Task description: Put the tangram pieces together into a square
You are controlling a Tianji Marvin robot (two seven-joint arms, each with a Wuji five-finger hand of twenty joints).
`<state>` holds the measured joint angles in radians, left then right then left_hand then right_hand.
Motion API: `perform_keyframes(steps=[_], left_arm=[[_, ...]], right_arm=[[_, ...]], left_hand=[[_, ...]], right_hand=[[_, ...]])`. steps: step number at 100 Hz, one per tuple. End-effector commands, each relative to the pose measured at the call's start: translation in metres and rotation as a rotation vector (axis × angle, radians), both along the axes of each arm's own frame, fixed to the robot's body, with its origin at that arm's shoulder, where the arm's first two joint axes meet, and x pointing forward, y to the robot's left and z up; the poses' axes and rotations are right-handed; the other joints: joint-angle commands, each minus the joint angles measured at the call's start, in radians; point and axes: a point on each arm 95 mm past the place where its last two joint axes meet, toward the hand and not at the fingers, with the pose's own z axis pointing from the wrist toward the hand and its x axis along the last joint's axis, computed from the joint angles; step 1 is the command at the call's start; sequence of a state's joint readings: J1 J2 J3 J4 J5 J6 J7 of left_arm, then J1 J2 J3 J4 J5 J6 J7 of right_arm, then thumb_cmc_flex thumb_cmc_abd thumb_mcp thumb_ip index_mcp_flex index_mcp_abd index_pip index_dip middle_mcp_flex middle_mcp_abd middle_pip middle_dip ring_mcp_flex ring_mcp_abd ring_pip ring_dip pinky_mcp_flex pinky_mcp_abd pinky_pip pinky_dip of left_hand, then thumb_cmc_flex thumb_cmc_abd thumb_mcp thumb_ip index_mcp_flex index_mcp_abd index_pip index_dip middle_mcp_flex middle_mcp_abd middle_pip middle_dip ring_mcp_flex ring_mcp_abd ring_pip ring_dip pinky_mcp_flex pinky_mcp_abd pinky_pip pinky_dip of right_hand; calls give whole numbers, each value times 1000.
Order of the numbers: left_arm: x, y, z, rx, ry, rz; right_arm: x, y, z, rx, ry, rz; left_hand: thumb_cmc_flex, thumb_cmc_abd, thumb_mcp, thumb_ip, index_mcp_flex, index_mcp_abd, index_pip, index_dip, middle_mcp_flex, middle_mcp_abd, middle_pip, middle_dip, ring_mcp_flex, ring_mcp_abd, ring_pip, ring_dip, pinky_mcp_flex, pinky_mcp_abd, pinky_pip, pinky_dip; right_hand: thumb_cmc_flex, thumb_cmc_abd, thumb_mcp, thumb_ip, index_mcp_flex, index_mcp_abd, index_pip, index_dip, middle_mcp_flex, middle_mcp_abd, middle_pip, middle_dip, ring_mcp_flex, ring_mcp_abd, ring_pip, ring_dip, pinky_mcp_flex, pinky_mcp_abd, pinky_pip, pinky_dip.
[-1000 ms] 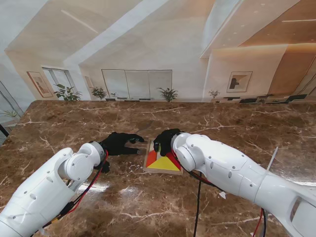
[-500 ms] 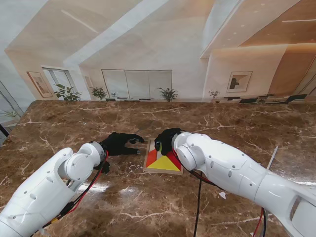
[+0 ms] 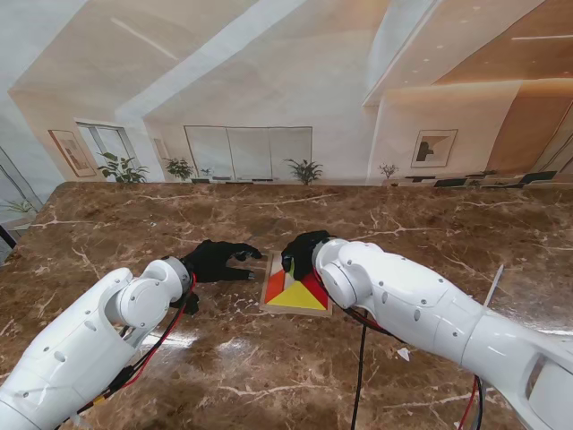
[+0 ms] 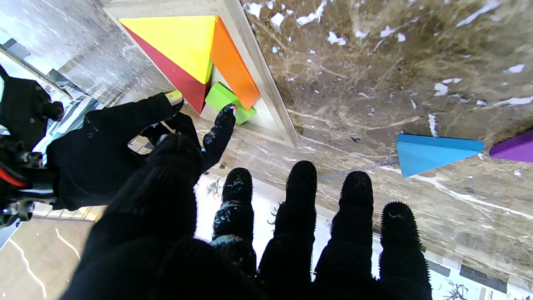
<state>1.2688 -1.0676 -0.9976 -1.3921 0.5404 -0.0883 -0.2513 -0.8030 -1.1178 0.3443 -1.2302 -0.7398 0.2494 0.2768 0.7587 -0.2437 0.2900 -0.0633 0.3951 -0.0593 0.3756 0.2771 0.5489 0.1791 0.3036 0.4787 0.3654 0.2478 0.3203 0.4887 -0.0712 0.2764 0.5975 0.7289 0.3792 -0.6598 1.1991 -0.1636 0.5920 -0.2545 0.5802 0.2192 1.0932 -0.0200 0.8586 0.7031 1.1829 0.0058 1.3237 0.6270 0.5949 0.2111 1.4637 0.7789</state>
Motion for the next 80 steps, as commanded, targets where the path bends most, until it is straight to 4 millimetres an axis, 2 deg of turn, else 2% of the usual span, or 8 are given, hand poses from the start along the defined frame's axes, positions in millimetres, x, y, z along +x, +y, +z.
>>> perform_keyframes(steps=[1,50,66,80], left_arm=[[-1,0,-2,4,6,1],[-1,0,-3,5,10,0],[-1,-1,-3,4,6,-3],[0,-1,-3,3,2,1]], right_arm=[[0,-3,-4,-13,17,-11],[-1,-4,-2,17,15,-13],[-1,-4,6,59,1,-21],[-2,-3,19,109,-18,-20]], left_hand=[[25,29,-26,22,21,-2,-8,-19,22,19,12,11,-1,-2,11,17,-15,-18,23,-20],[25,29,-28,22,22,-1,-8,-19,21,18,11,11,-2,-2,11,17,-17,-17,22,-20],[25,29,-29,22,22,-3,-7,-19,20,17,11,11,-2,-3,11,17,-17,-17,22,-20],[26,29,-28,22,22,-2,-7,-19,18,17,10,10,-2,-2,11,16,-17,-17,22,-20]], right_hand=[[-34,15,13,18,-9,3,13,0,-9,-4,7,-6,11,-12,35,9,-11,1,50,13],[-34,8,18,15,13,-5,19,1,-6,-2,8,-7,11,-8,34,8,-12,4,49,12],[-56,3,13,37,16,-1,19,2,-9,-1,5,-11,8,-8,31,7,-12,5,48,12],[-66,-13,-4,41,32,1,26,4,-14,1,3,-16,3,-8,28,6,-16,7,45,11]])
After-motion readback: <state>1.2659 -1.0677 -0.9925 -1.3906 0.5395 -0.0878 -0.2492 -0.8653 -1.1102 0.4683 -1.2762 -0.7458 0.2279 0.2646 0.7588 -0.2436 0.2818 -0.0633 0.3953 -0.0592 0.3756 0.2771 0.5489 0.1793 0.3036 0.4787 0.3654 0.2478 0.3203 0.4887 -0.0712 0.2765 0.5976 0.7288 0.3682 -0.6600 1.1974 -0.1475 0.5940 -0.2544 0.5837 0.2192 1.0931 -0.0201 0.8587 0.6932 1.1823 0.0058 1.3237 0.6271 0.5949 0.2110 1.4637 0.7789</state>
